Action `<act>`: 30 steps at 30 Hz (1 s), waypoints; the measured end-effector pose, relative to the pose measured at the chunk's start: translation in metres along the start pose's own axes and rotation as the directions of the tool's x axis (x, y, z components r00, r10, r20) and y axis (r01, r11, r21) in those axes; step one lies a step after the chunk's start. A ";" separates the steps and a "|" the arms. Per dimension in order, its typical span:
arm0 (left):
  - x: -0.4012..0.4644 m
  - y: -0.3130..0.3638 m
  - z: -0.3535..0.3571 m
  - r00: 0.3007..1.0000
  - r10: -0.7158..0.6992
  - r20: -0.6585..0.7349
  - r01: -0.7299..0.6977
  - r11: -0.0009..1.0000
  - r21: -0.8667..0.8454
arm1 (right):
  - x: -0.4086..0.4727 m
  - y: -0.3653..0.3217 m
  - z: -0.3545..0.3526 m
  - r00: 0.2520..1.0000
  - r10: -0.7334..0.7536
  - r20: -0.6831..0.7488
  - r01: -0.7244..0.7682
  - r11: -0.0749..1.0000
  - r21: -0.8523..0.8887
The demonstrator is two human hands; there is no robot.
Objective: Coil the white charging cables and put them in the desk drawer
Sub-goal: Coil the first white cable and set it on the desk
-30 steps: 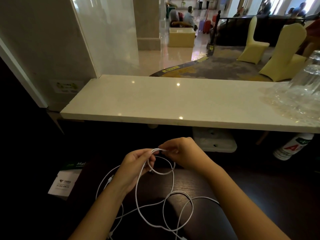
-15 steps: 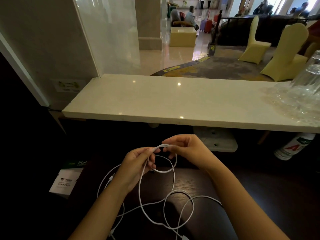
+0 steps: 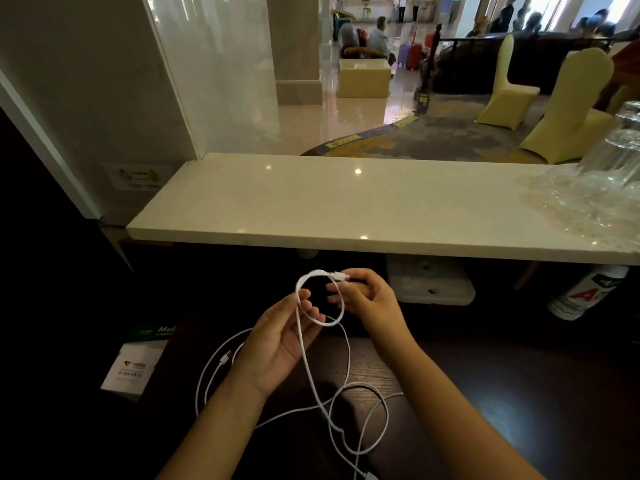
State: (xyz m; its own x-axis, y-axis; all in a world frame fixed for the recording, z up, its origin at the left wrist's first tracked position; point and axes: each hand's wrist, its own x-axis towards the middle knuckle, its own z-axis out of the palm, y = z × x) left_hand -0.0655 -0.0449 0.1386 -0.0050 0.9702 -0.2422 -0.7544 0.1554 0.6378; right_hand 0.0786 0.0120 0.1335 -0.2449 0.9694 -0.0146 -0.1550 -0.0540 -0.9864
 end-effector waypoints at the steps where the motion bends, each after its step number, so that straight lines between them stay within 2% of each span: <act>1: 0.002 0.002 -0.001 0.999 0.036 -0.003 -0.036 0.999 -0.020 | -0.002 0.003 0.000 0.997 0.075 0.036 -0.075 0.997 0.002; 2: 0.004 0.007 -0.001 0.997 0.070 -0.013 -0.070 0.997 -0.028 | -0.007 0.008 0.000 0.976 0.171 0.136 -0.175 0.984 0.017; 3: 0.006 0.011 -0.001 0.994 0.104 -0.028 -0.105 0.994 -0.033 | -0.014 0.013 0.001 0.921 0.256 0.295 -0.274 0.961 0.022; 4: 0.007 0.016 0.000 0.990 0.132 -0.051 -0.134 0.990 -0.042 | -0.024 0.018 0.002 0.827 0.307 0.471 -0.341 0.940 -0.014; 6: 0.010 0.027 0.001 0.983 0.164 -0.080 -0.168 0.985 -0.043 | -0.045 0.023 0.001 0.627 0.339 0.702 -0.302 0.936 -0.182; 7: 0.011 0.031 0.001 0.983 0.168 -0.080 -0.171 0.985 -0.033 | -0.051 0.027 -0.001 0.586 0.348 0.732 -0.248 0.937 -0.247; 9: 0.008 0.038 0.000 0.986 0.152 -0.072 -0.152 0.988 0.008 | -0.050 0.030 -0.007 0.613 0.370 0.698 -0.236 0.929 -0.285; 12: 0.003 0.044 -0.004 0.992 0.104 -0.066 -0.097 0.990 0.101 | -0.033 0.037 -0.021 0.767 0.370 0.525 -0.257 0.926 -0.278; 14: 0.000 0.046 -0.009 0.995 0.090 -0.037 -0.082 0.980 0.181 | -0.021 0.039 -0.034 0.840 0.353 0.411 -0.226 0.918 -0.327; 17: -0.007 0.048 -0.015 0.998 0.064 -0.015 -0.056 0.951 0.304 | -0.006 0.035 -0.048 0.887 0.337 0.317 -0.209 0.903 -0.376; 20: -0.014 0.046 -0.018 1.000 -0.009 -0.008 0.012 0.907 0.421 | 0.006 0.026 -0.054 0.890 0.351 0.290 -0.201 0.874 -0.443; 22: -0.017 0.041 -0.019 0.997 -0.080 -0.009 0.074 0.879 0.471 | 0.013 0.021 -0.050 0.893 0.384 0.233 -0.182 0.784 -0.593; 24: -0.020 0.033 -0.018 0.985 -0.170 -0.002 0.147 0.841 0.521 | 0.021 0.017 -0.043 0.918 0.377 0.122 -0.147 0.609 -0.780; 26: -0.022 0.022 -0.018 0.970 -0.241 -0.020 0.208 0.788 0.580 | 0.027 0.012 -0.033 0.944 0.329 0.027 -0.135 0.461 -0.877; 27: -0.023 0.016 -0.019 0.969 -0.244 -0.042 0.220 0.767 0.603 | 0.029 0.010 -0.027 0.956 0.294 -0.001 -0.143 0.462 -0.875; 28: -0.023 0.010 -0.020 0.972 -0.223 -0.071 0.217 0.752 0.622 | 0.029 0.008 -0.021 0.967 0.253 -0.022 -0.154 0.515 -0.843; 30: -0.024 -0.001 -0.023 0.983 -0.135 -0.127 0.185 0.739 0.647 | 0.024 0.003 -0.009 0.981 0.189 -0.050 -0.168 0.686 -0.708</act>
State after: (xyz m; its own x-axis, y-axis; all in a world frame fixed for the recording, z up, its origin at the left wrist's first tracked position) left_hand -0.0794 -0.0722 0.1269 0.0139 0.9089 -0.4167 -0.1337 0.4147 0.9001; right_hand 0.0804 0.0372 0.1286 -0.2219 0.9524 -0.2091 0.6129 -0.0306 -0.7896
